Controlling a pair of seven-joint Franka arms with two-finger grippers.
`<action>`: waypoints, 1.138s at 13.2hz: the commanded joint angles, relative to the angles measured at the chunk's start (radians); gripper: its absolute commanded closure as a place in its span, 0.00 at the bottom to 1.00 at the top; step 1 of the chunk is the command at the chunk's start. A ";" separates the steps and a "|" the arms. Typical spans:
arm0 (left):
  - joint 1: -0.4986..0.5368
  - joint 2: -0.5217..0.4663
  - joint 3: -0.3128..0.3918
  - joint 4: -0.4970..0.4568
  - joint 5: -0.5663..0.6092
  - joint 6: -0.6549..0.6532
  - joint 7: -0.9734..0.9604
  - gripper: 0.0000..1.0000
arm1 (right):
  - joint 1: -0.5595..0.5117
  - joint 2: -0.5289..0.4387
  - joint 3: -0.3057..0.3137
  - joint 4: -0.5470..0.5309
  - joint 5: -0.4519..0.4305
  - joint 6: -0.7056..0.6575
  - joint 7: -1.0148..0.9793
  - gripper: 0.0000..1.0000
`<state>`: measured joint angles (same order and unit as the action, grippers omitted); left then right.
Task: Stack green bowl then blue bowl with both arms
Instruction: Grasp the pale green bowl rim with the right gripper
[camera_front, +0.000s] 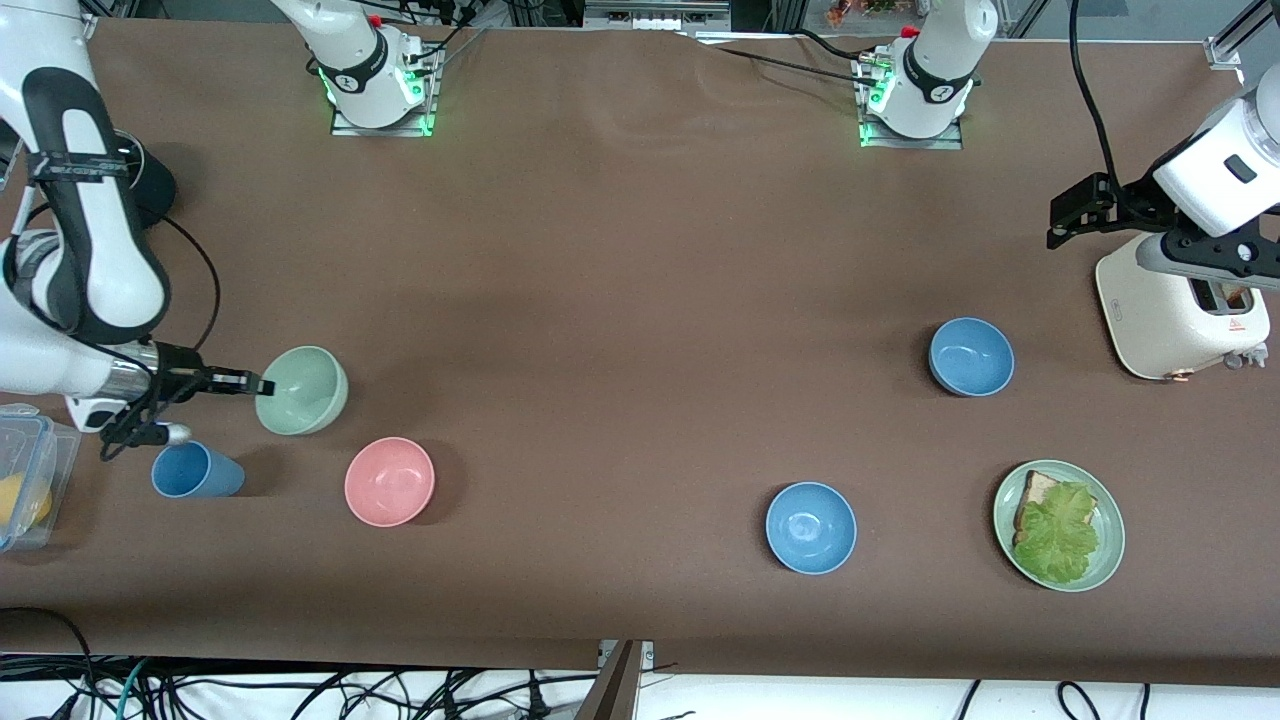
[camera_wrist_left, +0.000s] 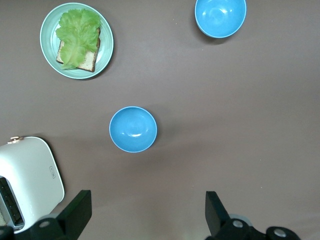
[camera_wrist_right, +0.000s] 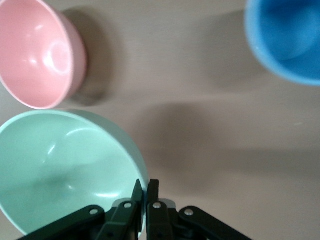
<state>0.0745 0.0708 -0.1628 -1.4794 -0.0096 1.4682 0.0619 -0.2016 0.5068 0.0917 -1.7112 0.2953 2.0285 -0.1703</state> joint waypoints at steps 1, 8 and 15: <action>0.001 -0.002 -0.009 0.019 0.004 -0.008 -0.011 0.00 | 0.106 -0.033 -0.001 -0.008 0.001 -0.010 0.194 1.00; 0.001 -0.002 -0.008 0.019 0.004 -0.006 -0.011 0.00 | 0.399 -0.005 0.000 0.028 0.011 0.070 0.658 1.00; -0.002 -0.002 -0.008 0.019 0.004 -0.008 -0.011 0.00 | 0.663 0.084 0.000 0.105 0.010 0.174 1.060 1.00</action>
<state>0.0734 0.0707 -0.1679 -1.4779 -0.0096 1.4687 0.0619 0.4067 0.5548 0.1023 -1.6645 0.2959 2.2026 0.8100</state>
